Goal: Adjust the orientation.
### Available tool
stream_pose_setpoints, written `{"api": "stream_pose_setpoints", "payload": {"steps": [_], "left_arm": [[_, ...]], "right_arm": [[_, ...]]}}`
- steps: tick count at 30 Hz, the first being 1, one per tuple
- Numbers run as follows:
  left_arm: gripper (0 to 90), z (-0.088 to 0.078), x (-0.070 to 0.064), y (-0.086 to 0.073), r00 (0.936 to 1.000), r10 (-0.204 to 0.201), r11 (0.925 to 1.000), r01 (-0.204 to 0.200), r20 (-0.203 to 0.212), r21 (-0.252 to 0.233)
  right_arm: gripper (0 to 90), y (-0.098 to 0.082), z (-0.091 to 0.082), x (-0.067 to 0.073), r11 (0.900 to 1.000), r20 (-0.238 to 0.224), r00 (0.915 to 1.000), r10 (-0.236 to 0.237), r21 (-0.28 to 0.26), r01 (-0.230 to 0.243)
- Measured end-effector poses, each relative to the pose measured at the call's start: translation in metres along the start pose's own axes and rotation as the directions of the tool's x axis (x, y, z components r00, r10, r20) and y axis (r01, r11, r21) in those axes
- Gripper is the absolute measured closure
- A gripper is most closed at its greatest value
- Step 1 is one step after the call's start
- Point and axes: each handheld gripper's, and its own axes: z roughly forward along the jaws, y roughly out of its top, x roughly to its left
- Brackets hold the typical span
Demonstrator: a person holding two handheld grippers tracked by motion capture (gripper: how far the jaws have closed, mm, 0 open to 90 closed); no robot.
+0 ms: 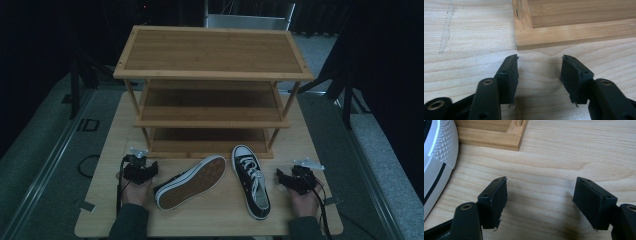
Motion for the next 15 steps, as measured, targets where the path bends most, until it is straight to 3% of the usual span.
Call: {"api": "stream_pose_setpoints", "payload": {"steps": [4, 5, 7, 8, 10, 12, 15], "left_arm": [[50.6, -0.004, 0.002, 0.001, 0.9995, -0.015, 0.9997, 0.015, 0.028, -0.018], [50.6, -0.008, 0.002, 0.001, 0.9986, -0.016, 0.9991, 0.018, 0.051, -0.039], [50.6, -0.008, 0.002, 0.001, 0.9986, -0.016, 0.9991, 0.018, 0.051, -0.039], [50.6, -0.013, 0.0, 0.001, 0.9965, -0.01, 0.9984, 0.015, 0.083, -0.054], [51.3, -0.022, -0.008, 0.002, 0.9876, 0.012, 0.9973, -0.001, 0.157, -0.073], [52.0, -0.028, -0.014, 0.003, 0.9806, 0.037, 0.9956, -0.019, 0.193, -0.092], [53.1, -0.037, -0.022, 0.004, 0.9618, 0.084, 0.9924, -0.057, 0.261, -0.109]], "right_arm": [[27.0, 0.0, 0.0, 0.0, 1.0, -0.001, 1.0, -0.001, 0.0, 0.001], [27.0, 0.0, 0.0, 0.0, 1.0, -0.001, 1.0, -0.001, 0.0, 0.001], [27.0, 0.0, 0.0, 0.0, 1.0, -0.001, 1.0, -0.001, 0.0, 0.001], [27.0, 0.0, 0.0, 0.0, 1.0, -0.001, 1.0, -0.001, 0.0, 0.001], [27.0, 0.0, 0.0, 0.0, 1.0, -0.002, 1.0, -0.002, -0.001, 0.002], [27.0, 0.0, 0.001, 0.0, 1.0, -0.002, 1.0, -0.002, -0.001, 0.002], [27.0, 0.0, 0.001, 0.0, 1.0, -0.003, 1.0, -0.002, -0.001, 0.002]]}}
